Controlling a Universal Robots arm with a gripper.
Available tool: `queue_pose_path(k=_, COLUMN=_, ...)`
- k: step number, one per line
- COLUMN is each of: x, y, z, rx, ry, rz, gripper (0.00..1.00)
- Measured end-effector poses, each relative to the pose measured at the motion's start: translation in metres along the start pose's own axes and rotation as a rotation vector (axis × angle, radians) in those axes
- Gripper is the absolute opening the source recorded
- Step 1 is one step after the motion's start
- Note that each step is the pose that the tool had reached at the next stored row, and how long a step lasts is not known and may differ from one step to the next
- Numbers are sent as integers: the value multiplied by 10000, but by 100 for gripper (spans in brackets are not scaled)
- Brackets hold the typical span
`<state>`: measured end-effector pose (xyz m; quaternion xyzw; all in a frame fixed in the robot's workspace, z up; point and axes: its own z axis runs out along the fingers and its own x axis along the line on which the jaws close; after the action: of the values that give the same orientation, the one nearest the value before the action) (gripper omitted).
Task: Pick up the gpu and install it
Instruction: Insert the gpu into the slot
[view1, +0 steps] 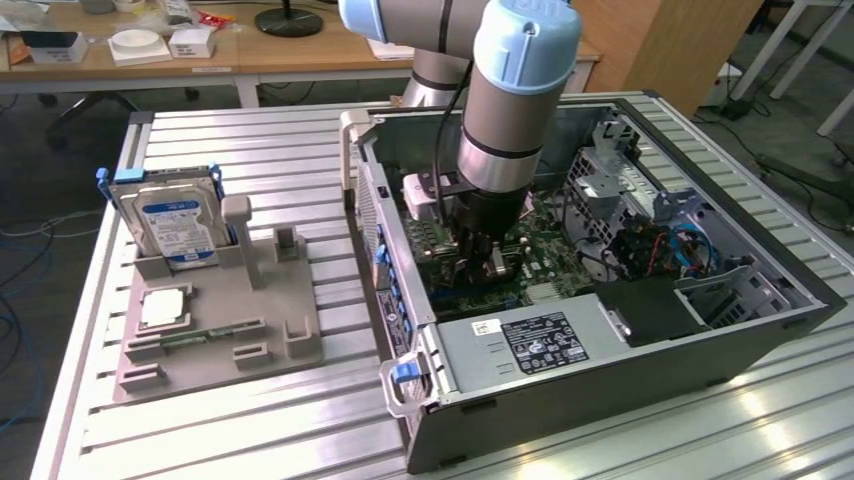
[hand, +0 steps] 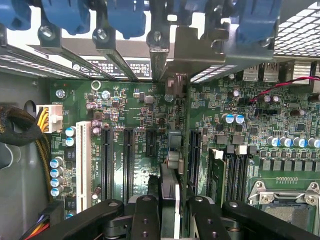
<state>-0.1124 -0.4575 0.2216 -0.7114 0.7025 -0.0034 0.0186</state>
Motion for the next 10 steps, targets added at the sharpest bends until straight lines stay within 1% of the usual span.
queue_pose_path(k=10, x=0, y=0, z=0, rx=1, ry=0, rz=0, gripper=27)
